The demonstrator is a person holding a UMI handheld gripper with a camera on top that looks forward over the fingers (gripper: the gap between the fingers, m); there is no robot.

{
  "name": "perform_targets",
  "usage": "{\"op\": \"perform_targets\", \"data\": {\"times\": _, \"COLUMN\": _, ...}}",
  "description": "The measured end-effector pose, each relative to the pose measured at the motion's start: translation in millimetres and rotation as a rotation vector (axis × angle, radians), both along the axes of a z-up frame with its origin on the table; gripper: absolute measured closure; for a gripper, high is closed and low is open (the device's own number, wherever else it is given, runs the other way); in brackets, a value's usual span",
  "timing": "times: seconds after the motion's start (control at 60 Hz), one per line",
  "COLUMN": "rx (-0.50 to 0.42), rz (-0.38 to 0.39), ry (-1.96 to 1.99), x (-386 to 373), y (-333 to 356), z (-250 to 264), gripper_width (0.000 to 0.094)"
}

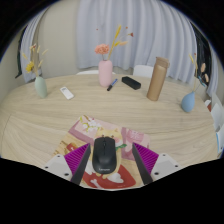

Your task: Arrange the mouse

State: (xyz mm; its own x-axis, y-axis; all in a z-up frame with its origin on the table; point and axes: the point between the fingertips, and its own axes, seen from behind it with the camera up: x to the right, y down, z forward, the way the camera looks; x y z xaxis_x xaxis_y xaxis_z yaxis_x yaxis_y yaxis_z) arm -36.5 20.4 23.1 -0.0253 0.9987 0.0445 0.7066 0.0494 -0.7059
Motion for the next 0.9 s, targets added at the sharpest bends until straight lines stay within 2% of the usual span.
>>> {"op": "perform_targets", "data": {"times": 0.267, "rx": -0.019, "rz": 0.013, "ry": 0.030, "x": 101, "y": 31, "z": 81, "gripper_width": 0.0081}}
{"op": "perform_targets", "data": {"times": 0.567, "rx": -0.010, "rz": -0.045, "ry": -0.029, "x": 230, "y": 78, "z": 77, "gripper_width": 0.0081}}
{"op": "perform_targets", "data": {"times": 0.7, "rx": -0.015, "rz": -0.066, "ry": -0.032, "x": 249, "y": 93, "z": 76, "gripper_width": 0.0078}}
{"op": "perform_targets", "data": {"times": 0.9, "rx": 0.034, "rz": -0.066, "ry": 0.012, "x": 255, "y": 112, "z": 85, "gripper_width": 0.0081}}
